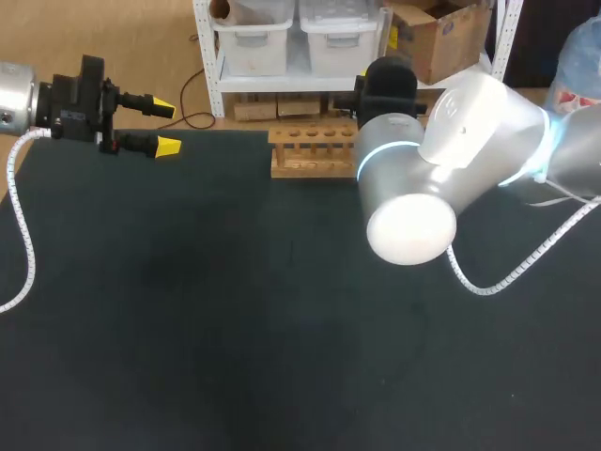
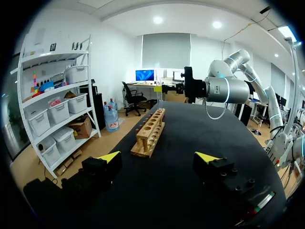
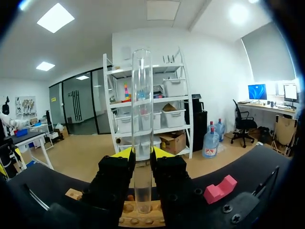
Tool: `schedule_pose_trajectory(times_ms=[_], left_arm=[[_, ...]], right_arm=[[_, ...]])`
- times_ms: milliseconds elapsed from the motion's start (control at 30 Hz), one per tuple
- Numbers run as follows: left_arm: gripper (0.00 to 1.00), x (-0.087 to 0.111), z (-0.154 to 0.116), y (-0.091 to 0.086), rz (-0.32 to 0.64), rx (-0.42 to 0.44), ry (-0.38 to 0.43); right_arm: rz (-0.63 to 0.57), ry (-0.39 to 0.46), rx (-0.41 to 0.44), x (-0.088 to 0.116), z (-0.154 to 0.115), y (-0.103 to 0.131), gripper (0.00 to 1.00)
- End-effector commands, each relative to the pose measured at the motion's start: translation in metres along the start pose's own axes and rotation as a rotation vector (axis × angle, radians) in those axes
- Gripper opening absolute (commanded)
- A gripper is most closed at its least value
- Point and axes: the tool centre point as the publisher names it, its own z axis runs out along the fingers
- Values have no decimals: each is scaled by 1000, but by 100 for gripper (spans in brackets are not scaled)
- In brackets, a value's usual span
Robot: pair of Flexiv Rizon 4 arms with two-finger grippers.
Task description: Grasp the test tube, adjust it, and insert it.
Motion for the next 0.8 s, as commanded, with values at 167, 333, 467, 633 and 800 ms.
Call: schedule_pose_trajectory(times_ms=[167,333,467,633,800], left_arm=[[100,1,0,1,1,2,-1],[100,1,0,1,1,2,-1],[100,1,0,1,1,2,-1],[100,1,0,1,1,2,-1],[100,1,0,1,1,2,-1]], right_arm=[[-3,5,-16,4,11,-2,0],[1,17,-21,6,13,-3,0],[0,26,-25,8,13,-3,0],[1,34,-24,11,13,-3,0],[2,37,-23,13,15,-2,0]])
